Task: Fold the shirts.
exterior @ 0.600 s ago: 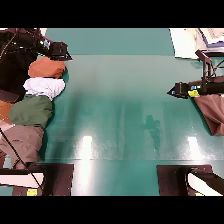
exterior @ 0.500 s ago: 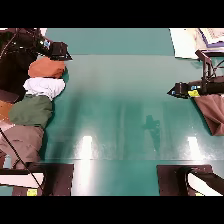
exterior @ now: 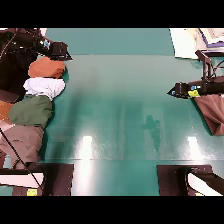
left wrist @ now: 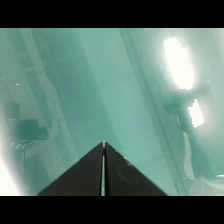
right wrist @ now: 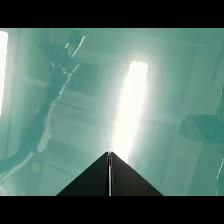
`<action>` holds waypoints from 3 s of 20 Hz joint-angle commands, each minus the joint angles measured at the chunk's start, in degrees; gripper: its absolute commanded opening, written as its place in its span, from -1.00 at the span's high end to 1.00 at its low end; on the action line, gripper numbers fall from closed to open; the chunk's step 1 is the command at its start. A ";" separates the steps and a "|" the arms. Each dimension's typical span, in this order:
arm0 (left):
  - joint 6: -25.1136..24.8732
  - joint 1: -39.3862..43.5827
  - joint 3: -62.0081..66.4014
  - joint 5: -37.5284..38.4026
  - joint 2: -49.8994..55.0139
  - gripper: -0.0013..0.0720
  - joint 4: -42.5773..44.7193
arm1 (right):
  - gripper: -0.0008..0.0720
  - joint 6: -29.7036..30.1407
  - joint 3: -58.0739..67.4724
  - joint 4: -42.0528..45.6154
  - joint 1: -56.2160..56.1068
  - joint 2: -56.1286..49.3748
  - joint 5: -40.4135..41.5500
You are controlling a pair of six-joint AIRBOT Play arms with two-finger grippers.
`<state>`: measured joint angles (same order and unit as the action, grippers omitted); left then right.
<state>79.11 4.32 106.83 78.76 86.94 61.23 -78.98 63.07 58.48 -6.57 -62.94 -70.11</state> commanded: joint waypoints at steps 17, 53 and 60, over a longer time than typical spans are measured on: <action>13.16 -9.49 0.00 -22.64 17.05 -0.90 31.32 | 0.93 -0.04 0.02 -0.44 -0.09 0.04 1.05; 5.99 30.60 -20.55 -10.14 -14.91 0.33 9.03 | 0.93 -0.02 33.70 0.09 -0.04 0.17 -0.87; 6.38 23.67 -23.02 -3.32 -13.90 -0.99 13.75 | 0.93 0.00 33.70 0.09 -0.04 0.15 -2.38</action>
<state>85.45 31.20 85.34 71.64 72.95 73.47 -78.98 96.68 58.54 -6.63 -62.76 -71.72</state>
